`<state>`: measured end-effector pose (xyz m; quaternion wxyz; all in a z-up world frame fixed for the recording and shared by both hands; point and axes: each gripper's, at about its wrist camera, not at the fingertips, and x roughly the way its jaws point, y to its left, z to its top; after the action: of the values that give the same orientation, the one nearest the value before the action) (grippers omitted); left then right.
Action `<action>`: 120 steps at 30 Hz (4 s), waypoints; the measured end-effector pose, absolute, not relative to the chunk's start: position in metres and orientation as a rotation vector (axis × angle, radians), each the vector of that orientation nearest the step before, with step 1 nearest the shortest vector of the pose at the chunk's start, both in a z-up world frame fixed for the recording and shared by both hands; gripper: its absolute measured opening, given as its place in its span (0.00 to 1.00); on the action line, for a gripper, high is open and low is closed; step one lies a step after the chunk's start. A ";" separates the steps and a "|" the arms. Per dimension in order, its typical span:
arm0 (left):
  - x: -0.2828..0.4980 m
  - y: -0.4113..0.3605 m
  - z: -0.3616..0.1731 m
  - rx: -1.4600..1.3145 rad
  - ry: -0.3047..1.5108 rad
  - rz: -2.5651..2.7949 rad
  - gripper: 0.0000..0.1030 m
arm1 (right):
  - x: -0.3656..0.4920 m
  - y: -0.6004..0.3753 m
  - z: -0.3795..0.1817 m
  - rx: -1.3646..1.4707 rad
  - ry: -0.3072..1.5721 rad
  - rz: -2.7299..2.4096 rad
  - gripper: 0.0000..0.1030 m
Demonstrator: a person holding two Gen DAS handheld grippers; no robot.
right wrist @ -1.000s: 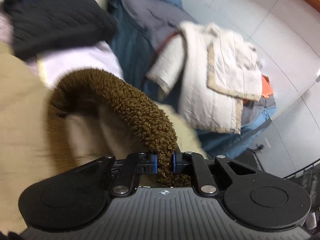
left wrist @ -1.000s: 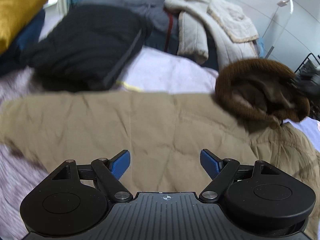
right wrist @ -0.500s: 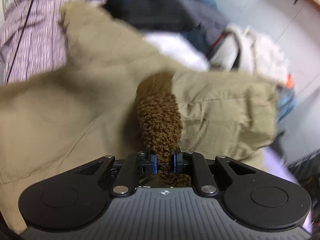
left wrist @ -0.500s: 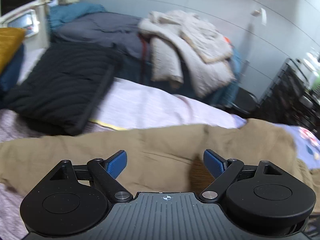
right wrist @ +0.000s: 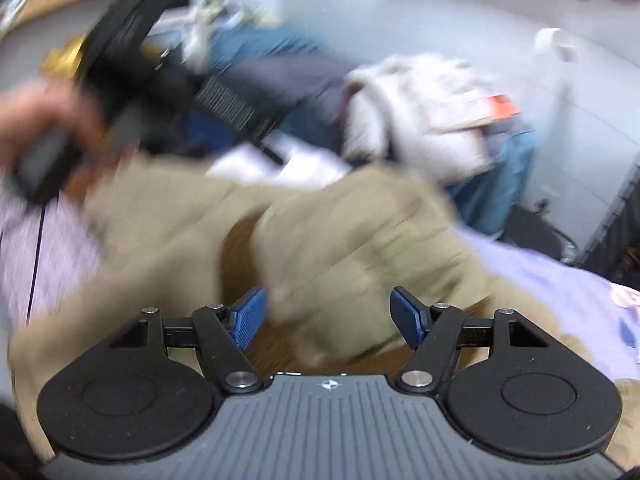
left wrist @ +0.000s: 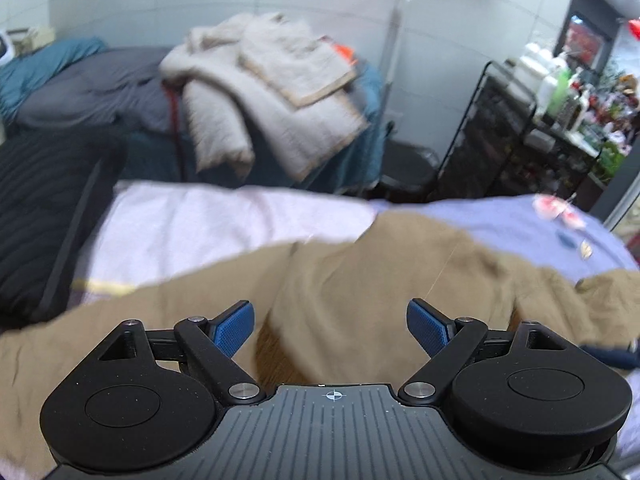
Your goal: Fold large clothes
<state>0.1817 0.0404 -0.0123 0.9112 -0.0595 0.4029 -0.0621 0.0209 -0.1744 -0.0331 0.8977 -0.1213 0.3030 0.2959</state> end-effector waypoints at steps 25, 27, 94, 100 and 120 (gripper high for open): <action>0.190 -0.006 -0.138 0.187 0.948 -0.166 1.00 | 0.080 -0.163 -0.135 -0.153 0.804 0.411 0.74; 0.169 0.003 -0.120 0.152 0.890 -0.137 1.00 | 0.066 -0.177 -0.114 -0.114 0.740 0.415 0.84; 0.134 0.090 -0.092 -0.094 1.020 0.265 1.00 | 0.095 -0.200 -0.087 0.521 1.049 0.397 0.53; 0.135 0.068 -0.070 -0.146 0.899 0.098 1.00 | 0.069 -0.258 -0.102 0.619 0.950 0.166 0.58; 0.150 -0.025 -0.177 0.183 1.056 -0.147 1.00 | 0.114 -0.179 -0.173 -0.053 0.848 0.405 0.80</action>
<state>0.1497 -0.0250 -0.1769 0.8573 0.0872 0.5025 -0.0698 0.1141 -0.1786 -0.1731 0.8914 -0.0257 0.4084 0.1951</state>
